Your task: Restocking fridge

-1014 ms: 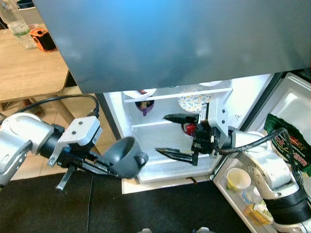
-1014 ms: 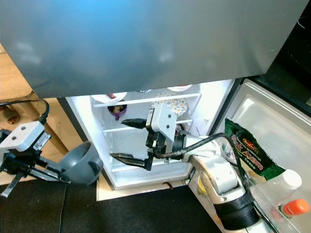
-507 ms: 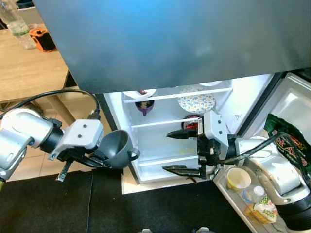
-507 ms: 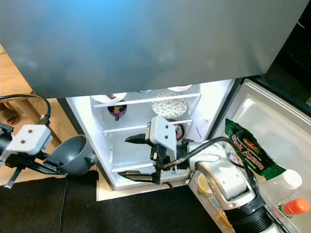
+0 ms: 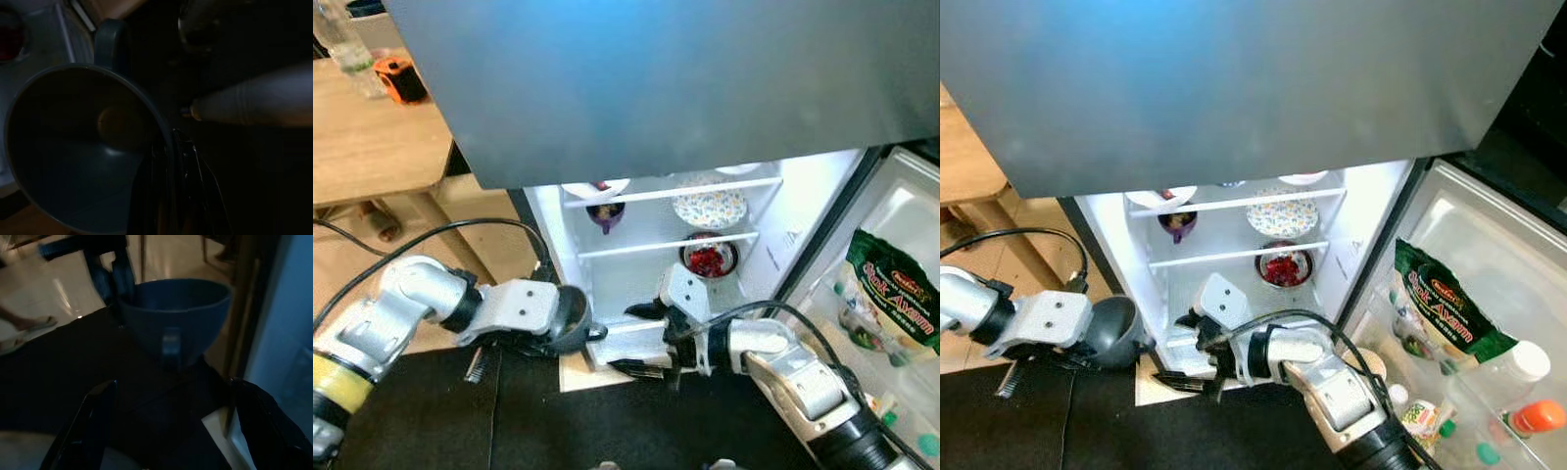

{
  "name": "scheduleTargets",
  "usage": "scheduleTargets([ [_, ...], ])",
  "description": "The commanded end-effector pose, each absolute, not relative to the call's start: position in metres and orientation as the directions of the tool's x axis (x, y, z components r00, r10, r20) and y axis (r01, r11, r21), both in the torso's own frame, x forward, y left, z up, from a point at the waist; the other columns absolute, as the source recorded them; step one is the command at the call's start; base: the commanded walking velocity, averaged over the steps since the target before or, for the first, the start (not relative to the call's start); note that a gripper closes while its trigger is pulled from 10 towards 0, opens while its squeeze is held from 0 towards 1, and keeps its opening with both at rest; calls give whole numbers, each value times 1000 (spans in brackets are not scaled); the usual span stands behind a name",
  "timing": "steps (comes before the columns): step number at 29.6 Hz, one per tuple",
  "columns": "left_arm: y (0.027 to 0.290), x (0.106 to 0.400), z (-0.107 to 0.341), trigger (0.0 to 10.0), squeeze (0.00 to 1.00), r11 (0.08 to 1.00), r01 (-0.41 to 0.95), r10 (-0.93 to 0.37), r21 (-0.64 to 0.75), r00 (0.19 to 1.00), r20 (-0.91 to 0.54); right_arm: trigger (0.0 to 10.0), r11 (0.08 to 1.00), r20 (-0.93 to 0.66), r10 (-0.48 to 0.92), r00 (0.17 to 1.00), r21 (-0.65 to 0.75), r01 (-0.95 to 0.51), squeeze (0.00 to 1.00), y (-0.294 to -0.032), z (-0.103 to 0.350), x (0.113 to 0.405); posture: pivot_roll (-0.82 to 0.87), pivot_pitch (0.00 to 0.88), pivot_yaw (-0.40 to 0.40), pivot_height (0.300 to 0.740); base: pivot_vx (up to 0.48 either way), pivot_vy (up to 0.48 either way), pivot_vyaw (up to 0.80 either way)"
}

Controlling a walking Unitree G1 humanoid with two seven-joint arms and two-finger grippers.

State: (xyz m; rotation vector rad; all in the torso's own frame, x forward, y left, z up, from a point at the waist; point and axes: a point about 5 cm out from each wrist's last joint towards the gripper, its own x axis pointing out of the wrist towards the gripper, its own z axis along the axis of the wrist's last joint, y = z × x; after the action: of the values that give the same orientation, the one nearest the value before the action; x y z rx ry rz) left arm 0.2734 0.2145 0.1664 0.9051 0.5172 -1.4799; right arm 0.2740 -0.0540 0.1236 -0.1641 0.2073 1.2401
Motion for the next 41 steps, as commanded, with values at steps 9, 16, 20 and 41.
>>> scheduleTargets([
  [9, 208, 270, 139, 10000, 0, -145, 976, -606, 163, 42, -794, 10000, 345, -246, 913, 325, 40, -938, 0, -48, 101, 265, -43, 149, 63, 740, 0, 0, 0],
  [16, 208, 273, 137, 10000, 0, -153, 974, -599, 166, 42, -799, 10000, 353, -228, 916, 332, 58, -934, 0, -32, 96, 262, -42, 159, 69, 740, 0, 0, 0],
  [20, 208, 274, 138, 10000, 0, -153, 974, -599, 170, 46, -799, 10000, 365, -244, 909, 339, 70, -928, 0, -26, 93, 261, -42, 159, 69, 740, 0, 0, 0],
  [41, 209, 279, 143, 10000, 0, -153, 970, -606, 188, 58, -794, 10000, 514, -192, 848, 494, 72, -855, 0, -24, 96, 280, -40, 168, 64, 740, 0, 0, 0],
])
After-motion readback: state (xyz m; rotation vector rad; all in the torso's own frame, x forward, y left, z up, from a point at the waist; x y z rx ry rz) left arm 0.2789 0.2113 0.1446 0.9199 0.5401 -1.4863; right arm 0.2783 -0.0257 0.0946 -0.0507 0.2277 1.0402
